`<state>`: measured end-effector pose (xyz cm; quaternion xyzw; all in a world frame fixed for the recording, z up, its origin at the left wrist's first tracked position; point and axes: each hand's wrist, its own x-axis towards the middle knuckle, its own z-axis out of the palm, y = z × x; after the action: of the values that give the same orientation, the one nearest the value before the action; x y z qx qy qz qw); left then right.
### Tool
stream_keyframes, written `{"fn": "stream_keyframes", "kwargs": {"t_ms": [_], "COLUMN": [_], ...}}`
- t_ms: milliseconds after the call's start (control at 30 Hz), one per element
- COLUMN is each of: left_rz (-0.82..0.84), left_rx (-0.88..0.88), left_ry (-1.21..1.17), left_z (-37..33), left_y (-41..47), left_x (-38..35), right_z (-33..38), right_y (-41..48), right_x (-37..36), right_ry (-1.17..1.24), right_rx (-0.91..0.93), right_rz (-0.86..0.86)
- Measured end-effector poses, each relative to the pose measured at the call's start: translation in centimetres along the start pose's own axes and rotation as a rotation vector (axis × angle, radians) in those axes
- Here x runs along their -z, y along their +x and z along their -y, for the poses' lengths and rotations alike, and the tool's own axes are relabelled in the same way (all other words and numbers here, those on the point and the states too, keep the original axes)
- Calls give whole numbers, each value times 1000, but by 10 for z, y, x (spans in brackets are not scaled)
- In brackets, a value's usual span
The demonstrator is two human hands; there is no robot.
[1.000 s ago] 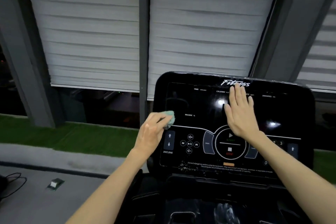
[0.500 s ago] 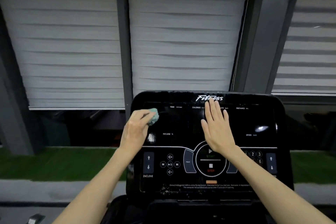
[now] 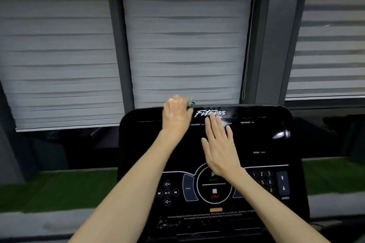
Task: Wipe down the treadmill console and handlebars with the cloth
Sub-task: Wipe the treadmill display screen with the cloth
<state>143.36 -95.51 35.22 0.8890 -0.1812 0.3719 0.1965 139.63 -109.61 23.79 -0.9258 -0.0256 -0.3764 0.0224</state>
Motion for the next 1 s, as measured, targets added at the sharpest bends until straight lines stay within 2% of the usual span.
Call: {"fn": "stream_keyframes", "kwargs": {"t_ms": [100,233,333,467,633,700,767,833,867,933,1000], "left_rz": [30,-56,-68,45,208,223,81,-53,-67,4,70], "left_rx": [-25,-26,49,-35,-110,-116,-166,-182,-171,-136,-115], "left_ry": [-39,-123,-171,-283,-450,-485,-393,-148,2,222,289], "left_z": [-24,-18,-27,-45,-48,-38,-17,9,23,44,60], "left_y": [1,-7,-10,-12,-22,-26,-29,-32,-33,-38,-44], "left_x": [-17,-20,-25,-30,-22,-15,-12,-9,-6,-2,-5], "right_z": [-6,-26,-49,-57,-53,-55,-59,-64,-65,-63,-56], "right_y": [2,0,1,26,58,60,61,63,65,67,69], "right_x": [6,18,27,50,62,60,59,60,60,57,56], "right_ry": [15,81,177,406,368,331,284,238,203,169,202], "right_rx": [31,109,148,147,249,273,300,336,360,368,344], "right_rz": [-1,-26,-81,-184,-80,-103,-160,-166,-156,-130,-135]}}
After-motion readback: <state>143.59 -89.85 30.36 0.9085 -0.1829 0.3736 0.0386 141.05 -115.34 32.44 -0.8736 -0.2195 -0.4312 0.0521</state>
